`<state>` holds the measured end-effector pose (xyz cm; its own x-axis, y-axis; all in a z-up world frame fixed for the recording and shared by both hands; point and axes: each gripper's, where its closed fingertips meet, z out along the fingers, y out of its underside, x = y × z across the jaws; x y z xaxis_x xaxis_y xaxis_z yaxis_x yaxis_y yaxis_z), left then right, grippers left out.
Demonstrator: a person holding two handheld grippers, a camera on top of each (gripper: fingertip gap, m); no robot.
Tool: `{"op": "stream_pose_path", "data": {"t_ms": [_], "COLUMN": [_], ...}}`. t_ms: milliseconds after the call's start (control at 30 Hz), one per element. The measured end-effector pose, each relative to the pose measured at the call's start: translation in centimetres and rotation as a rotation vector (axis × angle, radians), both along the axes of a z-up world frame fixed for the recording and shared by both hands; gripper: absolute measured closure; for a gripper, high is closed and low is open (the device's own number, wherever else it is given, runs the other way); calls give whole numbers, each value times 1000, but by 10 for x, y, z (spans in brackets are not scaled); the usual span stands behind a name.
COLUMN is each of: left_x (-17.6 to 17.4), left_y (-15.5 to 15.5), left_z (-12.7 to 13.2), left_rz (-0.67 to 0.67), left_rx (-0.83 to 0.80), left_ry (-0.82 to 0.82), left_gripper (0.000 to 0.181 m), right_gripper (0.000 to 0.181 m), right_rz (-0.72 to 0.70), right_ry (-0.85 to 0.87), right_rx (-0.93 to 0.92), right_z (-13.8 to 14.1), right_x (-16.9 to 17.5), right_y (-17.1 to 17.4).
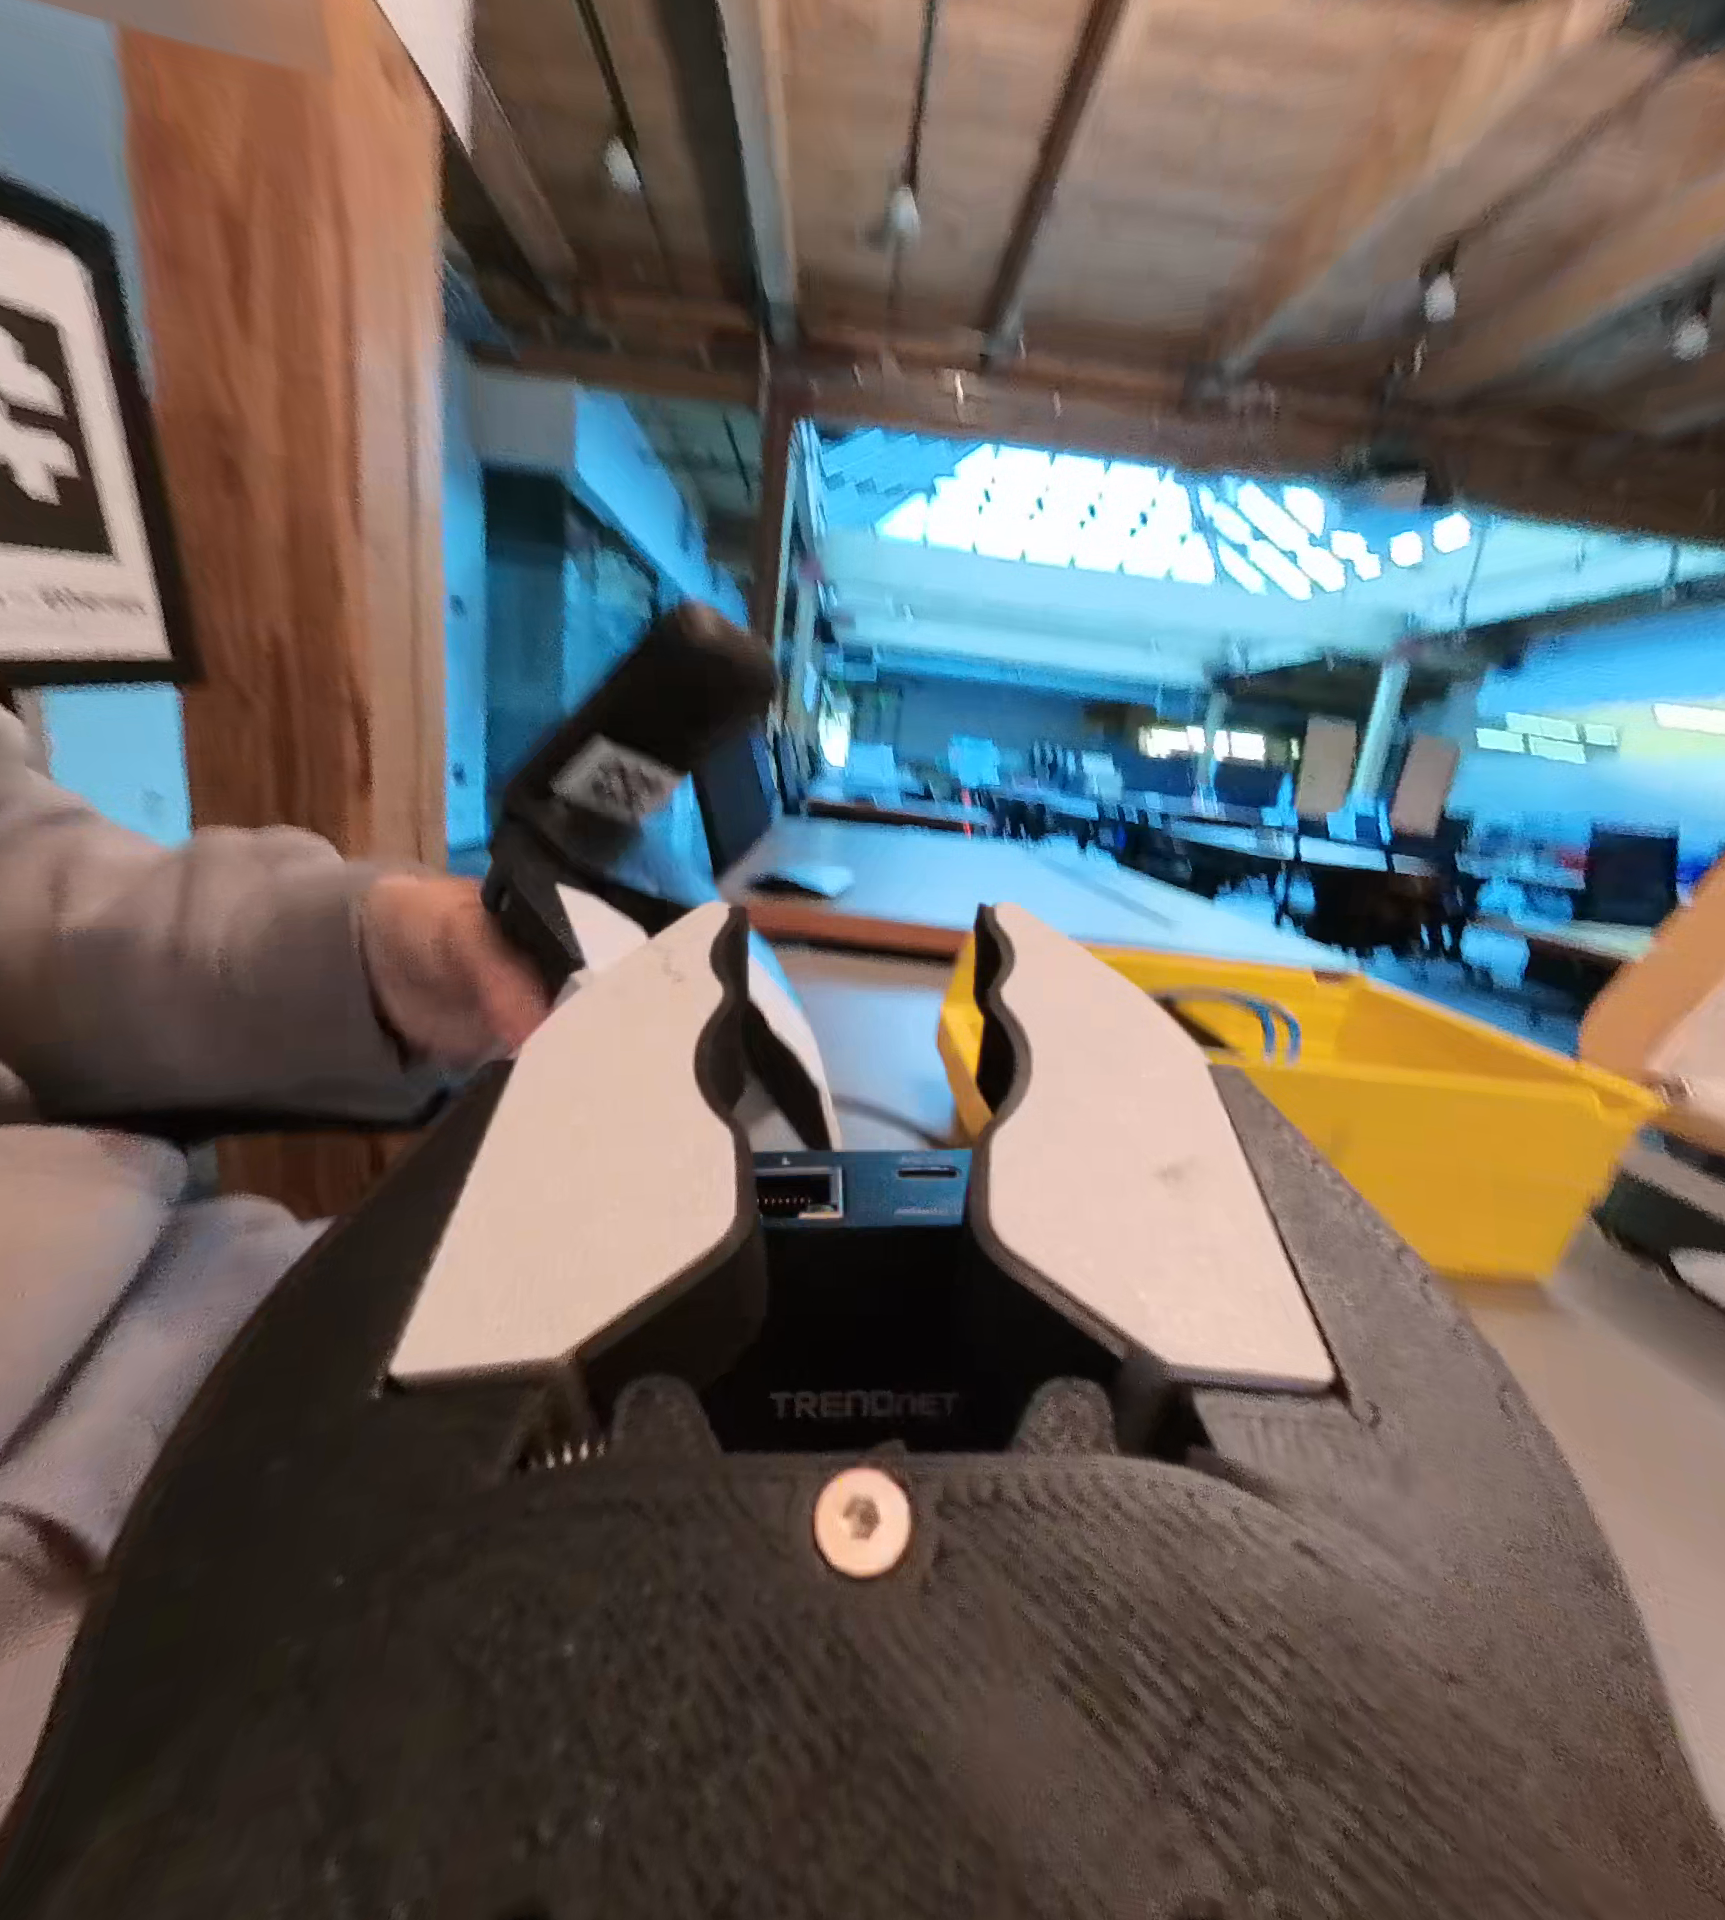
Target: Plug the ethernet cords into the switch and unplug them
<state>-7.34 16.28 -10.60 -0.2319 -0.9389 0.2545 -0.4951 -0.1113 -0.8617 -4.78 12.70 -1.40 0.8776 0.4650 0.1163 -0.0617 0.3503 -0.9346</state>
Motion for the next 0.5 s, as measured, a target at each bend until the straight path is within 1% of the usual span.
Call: {"op": "stream_pose_path", "data": {"t_ms": [33, 67, 100, 133, 200, 233, 267, 300, 333, 400, 433, 500], "left_x": [3, 6, 11, 15, 14, 13, 12, 15, 17, 18, 20, 22], "left_y": [-23, -38, -45, -50, -64, -68, -70, -68, -67, -69, -71, -71], "left_z": [16, 25, 27, 27, 35, 38, 42, 42, 40, 38, 38, 40], "left_rz": [-64, -121, -146, -174, -310, -366, -415, -418, -415, -434, -435, -434], "left_rx": [-195, -386, -556, -726, -1063, -1193, -1291, -1346, -1358, -1347, -1345, -1386], "left_ry": [-69, -102, -106, -109, -139, -153, -186, -210, -240, -279, -292, -310], "left_gripper": [130, 125, 114, 108, 106, 109, 112, 115, 118, 122, 123, 124], "right_gripper": [139, 139, 140, 140, 139, 139, 139, 139, 139, 139, 139, 139], "right_rz": [33, 100, 170, 206, 276, 322, 340, 309, 272, 258, 220, 174], "right_ry": [28, 69, 113, 153, 231, 264, 275, 250, 218, 177, 162, 106], "right_rx": [50, 91, 132, 180, 264, 272, 245, 215, 192, 131, 112, 88], "right_z": [9, 18, 27, 35, 49, 52, 53, 51, 49, 45, 45, 40], "right_x": [-5, -12, -19, -22, -27, -30, -33, -33, -33, -36, -34, -36], "right_y": [-4, -8, -14, -18, -26, -27, -24, -20, -16, -13, -9, -3]}}
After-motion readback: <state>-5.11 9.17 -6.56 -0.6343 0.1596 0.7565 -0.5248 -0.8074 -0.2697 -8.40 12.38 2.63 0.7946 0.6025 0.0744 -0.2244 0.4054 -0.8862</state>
